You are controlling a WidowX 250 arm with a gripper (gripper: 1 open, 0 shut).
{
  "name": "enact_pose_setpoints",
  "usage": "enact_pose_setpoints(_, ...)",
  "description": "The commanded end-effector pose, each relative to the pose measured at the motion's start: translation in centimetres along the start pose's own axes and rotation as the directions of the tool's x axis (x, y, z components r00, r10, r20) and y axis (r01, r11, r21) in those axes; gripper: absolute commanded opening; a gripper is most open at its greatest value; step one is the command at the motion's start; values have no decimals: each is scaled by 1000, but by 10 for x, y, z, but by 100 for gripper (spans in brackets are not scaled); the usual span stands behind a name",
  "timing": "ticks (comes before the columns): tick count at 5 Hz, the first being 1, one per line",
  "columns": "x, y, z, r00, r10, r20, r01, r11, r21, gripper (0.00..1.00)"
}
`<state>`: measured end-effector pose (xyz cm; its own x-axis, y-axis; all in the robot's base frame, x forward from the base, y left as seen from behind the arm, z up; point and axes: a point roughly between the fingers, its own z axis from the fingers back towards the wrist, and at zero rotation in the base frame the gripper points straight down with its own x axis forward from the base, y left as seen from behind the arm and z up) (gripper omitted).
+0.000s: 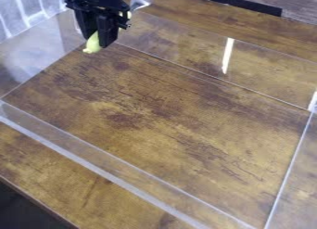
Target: Move the green spoon to the left
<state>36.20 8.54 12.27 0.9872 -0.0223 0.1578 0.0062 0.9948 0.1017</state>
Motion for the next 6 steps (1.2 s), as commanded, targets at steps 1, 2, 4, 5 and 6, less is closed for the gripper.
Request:
enact_pose_setpoints(1, 5, 17, 12, 998, 29, 48, -29, 999, 14, 100)
enact_pose_setpoints(2, 6, 31, 7, 998, 39, 42, -40, 999, 11, 0)
enact_pose_setpoints(4, 7, 42, 6, 999, 39, 16, -38, 999, -20, 100)
enact_pose_setpoints(5, 5, 45, -7, 999, 39, -7, -40, 998, -38, 100)
enact_pose_setpoints(6, 2, 47, -22, 999, 43, -30, -44, 997, -57, 100)
